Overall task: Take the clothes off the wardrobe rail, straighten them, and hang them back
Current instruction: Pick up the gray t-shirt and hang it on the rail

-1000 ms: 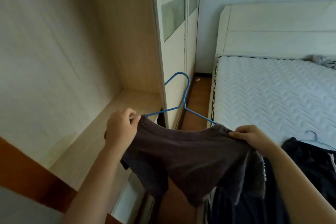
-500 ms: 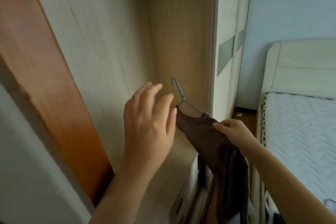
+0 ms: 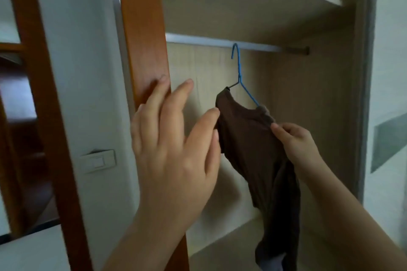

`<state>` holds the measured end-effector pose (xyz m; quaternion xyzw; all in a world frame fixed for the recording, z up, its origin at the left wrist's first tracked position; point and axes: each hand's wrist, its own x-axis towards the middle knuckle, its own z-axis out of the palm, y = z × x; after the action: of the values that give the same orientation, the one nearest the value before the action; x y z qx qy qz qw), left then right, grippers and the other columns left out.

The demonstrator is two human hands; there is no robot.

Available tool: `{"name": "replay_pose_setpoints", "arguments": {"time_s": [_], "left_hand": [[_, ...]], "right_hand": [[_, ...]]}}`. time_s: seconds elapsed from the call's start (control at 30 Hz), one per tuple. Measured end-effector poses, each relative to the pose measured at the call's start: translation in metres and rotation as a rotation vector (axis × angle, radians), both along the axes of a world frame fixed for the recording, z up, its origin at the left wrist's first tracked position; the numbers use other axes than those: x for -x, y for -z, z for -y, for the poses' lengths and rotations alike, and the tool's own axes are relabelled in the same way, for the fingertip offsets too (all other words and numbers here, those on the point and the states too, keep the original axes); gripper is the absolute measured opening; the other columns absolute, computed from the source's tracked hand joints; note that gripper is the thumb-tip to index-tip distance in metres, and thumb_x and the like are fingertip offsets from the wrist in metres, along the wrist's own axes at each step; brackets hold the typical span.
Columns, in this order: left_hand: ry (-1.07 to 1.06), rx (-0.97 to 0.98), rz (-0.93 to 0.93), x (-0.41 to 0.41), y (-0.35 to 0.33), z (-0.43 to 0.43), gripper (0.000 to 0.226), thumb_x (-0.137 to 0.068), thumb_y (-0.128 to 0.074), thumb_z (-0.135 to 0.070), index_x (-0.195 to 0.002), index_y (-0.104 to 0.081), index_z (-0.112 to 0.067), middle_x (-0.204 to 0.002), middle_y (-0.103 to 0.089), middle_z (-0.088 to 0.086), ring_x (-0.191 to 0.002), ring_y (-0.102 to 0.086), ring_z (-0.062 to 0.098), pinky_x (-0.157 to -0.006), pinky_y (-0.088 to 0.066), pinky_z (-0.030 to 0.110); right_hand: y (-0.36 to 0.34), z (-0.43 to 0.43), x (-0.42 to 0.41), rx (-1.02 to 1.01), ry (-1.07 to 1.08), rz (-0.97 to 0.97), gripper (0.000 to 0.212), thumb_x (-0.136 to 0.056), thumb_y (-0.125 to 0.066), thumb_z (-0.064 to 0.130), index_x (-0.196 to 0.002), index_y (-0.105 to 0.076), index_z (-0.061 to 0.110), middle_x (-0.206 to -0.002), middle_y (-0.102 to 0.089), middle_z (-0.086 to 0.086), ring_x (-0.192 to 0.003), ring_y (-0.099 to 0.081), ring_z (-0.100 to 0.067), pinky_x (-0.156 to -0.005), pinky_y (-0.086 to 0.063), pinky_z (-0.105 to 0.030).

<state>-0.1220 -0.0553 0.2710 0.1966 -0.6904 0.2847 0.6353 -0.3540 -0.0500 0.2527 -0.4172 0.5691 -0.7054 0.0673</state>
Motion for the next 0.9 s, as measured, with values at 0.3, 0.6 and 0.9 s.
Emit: {"name": "replay_pose_setpoints", "arguments": {"time_s": [0.3,0.6,0.9], "left_hand": [[-0.063,-0.246,-0.149,-0.016,-0.039,0.013,0.066,-0.08,-0.053,-0.031,-0.139,-0.021,-0.034,-0.151,-0.02,0.012,-0.135,-0.016,0.018,-0.106,-0.011,0.035],[-0.006,-0.23,-0.127,-0.013,-0.033,0.02,0.063,-0.08,-0.038,-0.039,-0.139,-0.017,-0.042,-0.152,-0.012,-0.001,-0.13,-0.008,-0.003,-0.106,-0.027,0.03],[0.019,-0.24,-0.118,-0.013,-0.032,0.021,0.063,-0.079,-0.037,-0.039,-0.138,-0.015,-0.046,-0.151,-0.01,-0.008,-0.129,-0.007,-0.006,-0.101,-0.015,0.016]], "right_hand": [[-0.076,0.066,-0.021,0.076,-0.239,0.08,0.025,-0.091,-0.052,0.023,-0.078,-0.063,0.005,-0.08,-0.064,-0.019,-0.078,-0.061,-0.032,-0.078,-0.051,-0.043],[-0.11,0.131,-0.042,0.108,-0.393,0.167,0.043,-0.086,-0.056,0.031,-0.094,-0.06,-0.011,-0.084,-0.052,-0.015,-0.079,-0.049,-0.025,-0.069,-0.039,-0.037],[-0.101,0.154,-0.053,0.004,-0.362,0.107,0.023,-0.09,-0.051,0.025,-0.08,-0.054,0.004,-0.08,-0.051,-0.016,-0.075,-0.047,-0.025,-0.067,-0.038,-0.035]]}}
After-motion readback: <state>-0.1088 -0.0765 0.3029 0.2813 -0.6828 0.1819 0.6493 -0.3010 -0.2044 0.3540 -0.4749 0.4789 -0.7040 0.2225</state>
